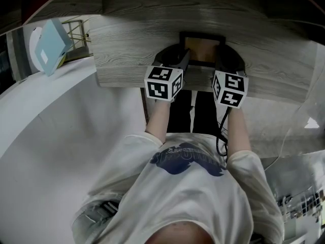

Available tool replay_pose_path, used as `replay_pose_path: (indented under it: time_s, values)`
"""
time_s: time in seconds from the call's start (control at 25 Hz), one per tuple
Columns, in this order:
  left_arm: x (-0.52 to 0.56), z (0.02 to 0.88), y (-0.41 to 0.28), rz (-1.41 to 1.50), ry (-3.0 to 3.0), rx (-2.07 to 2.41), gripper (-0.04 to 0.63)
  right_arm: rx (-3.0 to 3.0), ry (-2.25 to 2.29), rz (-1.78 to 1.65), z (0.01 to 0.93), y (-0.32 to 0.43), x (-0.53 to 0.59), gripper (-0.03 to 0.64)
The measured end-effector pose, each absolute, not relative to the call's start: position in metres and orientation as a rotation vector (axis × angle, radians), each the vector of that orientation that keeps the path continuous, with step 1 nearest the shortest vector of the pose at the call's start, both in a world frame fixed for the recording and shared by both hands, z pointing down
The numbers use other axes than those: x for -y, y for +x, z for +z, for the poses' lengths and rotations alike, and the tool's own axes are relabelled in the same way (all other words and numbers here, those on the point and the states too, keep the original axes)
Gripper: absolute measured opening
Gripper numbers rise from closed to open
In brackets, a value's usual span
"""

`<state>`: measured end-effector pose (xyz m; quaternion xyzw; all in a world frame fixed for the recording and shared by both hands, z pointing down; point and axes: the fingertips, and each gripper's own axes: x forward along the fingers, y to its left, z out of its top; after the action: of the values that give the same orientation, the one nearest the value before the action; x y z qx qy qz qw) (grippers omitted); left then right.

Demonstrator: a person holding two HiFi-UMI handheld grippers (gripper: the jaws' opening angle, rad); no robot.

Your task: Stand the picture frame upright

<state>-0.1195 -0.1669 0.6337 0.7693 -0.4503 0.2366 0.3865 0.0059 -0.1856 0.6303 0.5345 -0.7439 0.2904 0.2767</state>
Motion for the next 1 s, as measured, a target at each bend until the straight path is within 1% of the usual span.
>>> replay_pose_path:
  time_s: [0.12,0.28,0.4,1.0]
  values:
    - [0.167,0.636,-0.122,0.616,1.950,1.157,0.128,2.005,1.427,0.793,0.631,0.005,0.186,0.087]
    - [0.168,0.636,-0.124,0.620,1.950,1.160,0.121,2.010,1.422,0.798,0.631,0.004,0.185,0.086]
    - [0.168,0.636,-0.127,0.617,1.941,1.169,0.094,2.015,1.417,0.821,0.631,0.004,0.186,0.083]
    - [0.172,0.620,-0.126,0.591,1.985,1.171,0.083,2.052,1.474,0.863,0.616,0.009,0.183,0.071]
